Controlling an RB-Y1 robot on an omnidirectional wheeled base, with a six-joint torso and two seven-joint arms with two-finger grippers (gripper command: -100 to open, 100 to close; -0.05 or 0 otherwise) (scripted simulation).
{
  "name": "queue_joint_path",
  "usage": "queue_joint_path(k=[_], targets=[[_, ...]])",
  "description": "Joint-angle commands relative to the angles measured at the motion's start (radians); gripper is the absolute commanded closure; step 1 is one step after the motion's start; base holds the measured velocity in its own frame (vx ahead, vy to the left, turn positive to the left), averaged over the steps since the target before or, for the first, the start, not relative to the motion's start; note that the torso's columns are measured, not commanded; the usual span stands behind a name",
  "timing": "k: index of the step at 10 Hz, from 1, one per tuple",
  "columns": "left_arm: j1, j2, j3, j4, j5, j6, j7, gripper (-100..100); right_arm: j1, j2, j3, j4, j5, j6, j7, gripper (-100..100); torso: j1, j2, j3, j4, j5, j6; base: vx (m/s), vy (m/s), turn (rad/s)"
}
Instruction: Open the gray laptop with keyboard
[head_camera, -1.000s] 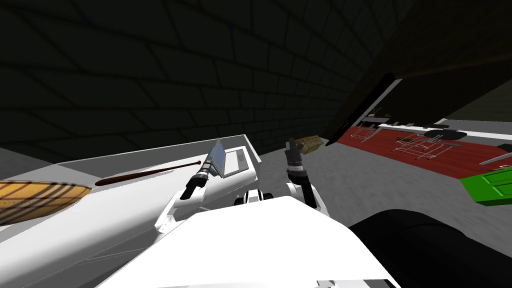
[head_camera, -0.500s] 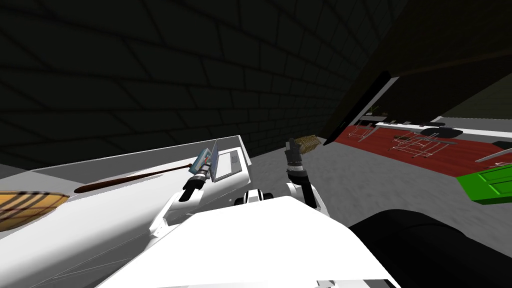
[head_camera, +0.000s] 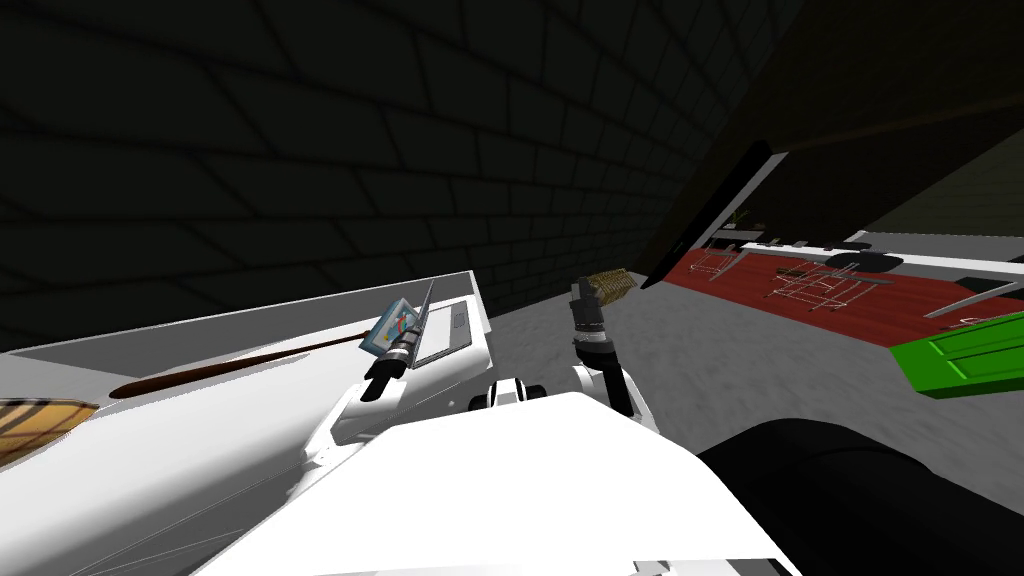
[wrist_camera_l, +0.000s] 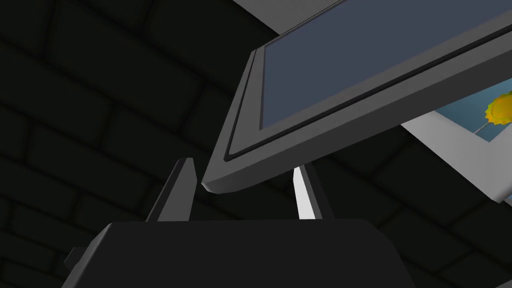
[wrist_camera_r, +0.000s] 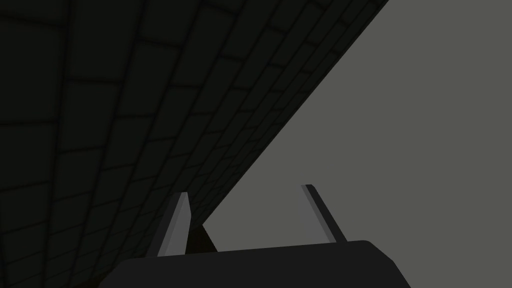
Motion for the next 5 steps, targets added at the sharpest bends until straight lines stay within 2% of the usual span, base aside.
queue_joint_path(k=[1, 2, 4, 5], targets=[[-0.024, -0.003, 0.017, 0.069, -0.04, -0.039, -0.027, 100, 0.0, 0.0, 0.0, 0.0, 0.0, 0.0, 0.0, 0, 0.0, 0.0, 0.0, 0.0, 0.0, 0.0, -0.016, -0.081, -0.037], [-0.024, -0.003, 0.017, 0.074, -0.04, -0.039, -0.027, 100, 0.0, 0.0, 0.0, 0.0, 0.0, 0.0, 0.0, 0, -0.002, -0.001, -0.001, -0.001, 0.0, 0.0, -0.003, -0.071, -0.018], [-0.052, -0.001, 0.039, 0.141, -0.09, -0.084, -0.06, 100, 0.0, 0.0, 0.0, 0.0, 0.0, 0.0, 0.0, 0, -0.002, -0.002, -0.001, -0.001, 0.0, 0.0, 0.003, -0.116, -0.036], [-0.052, -0.001, 0.039, 0.158, -0.09, -0.084, -0.06, 100, 0.0, 0.0, 0.0, 0.0, 0.0, 0.0, 0.0, 0, -0.005, -0.003, -0.002, -0.001, -0.001, 0.001, 0.003, -0.107, -0.015]])
